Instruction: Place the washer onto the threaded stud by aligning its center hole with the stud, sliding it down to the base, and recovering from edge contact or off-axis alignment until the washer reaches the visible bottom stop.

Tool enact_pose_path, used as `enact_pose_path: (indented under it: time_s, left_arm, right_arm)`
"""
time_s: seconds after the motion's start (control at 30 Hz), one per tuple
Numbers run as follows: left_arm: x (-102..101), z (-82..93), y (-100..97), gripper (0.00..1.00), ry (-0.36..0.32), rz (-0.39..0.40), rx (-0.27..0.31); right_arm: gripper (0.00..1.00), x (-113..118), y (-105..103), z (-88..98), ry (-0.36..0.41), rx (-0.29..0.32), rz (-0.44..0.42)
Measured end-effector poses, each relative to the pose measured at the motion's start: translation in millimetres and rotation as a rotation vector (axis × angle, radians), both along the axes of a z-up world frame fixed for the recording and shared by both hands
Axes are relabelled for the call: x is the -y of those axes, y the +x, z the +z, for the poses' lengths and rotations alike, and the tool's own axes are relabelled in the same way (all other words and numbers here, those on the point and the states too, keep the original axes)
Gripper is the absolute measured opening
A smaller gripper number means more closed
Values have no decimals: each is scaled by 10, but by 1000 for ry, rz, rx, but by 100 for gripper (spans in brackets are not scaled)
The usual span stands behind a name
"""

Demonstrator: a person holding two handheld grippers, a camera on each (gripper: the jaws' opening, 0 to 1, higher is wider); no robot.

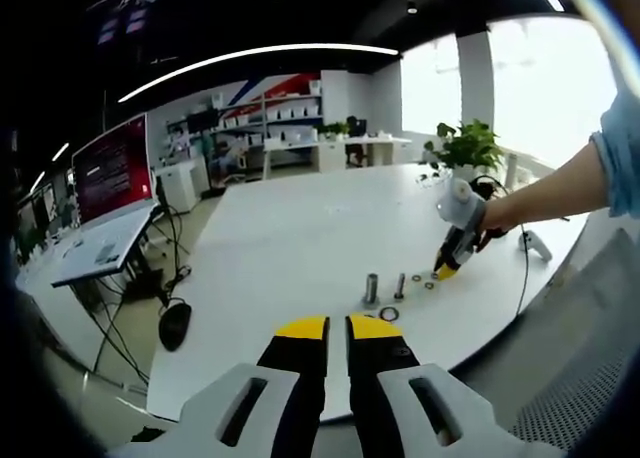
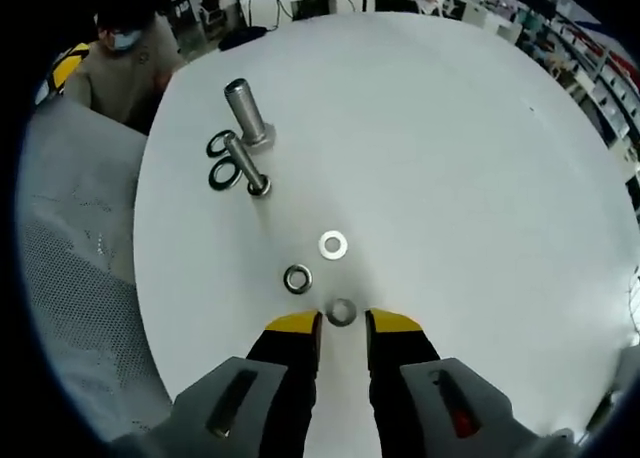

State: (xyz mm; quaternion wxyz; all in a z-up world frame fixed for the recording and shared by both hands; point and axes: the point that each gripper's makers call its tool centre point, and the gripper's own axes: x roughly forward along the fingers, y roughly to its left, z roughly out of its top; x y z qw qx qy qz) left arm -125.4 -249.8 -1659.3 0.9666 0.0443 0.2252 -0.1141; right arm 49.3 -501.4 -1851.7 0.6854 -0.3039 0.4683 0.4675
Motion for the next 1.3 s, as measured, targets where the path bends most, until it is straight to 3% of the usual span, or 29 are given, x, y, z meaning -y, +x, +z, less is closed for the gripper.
enact_pose_path:
  time_s: [0.73, 1.3]
  left_arm:
    - [-11, -8, 4, 4, 2, 6, -5]
    - [4, -28, -3, 4, 11, -5, -17]
  right_arm:
    - [15, -11, -6, 9, -18, 34, -4]
    - [14, -171, 33, 285, 43, 69, -19]
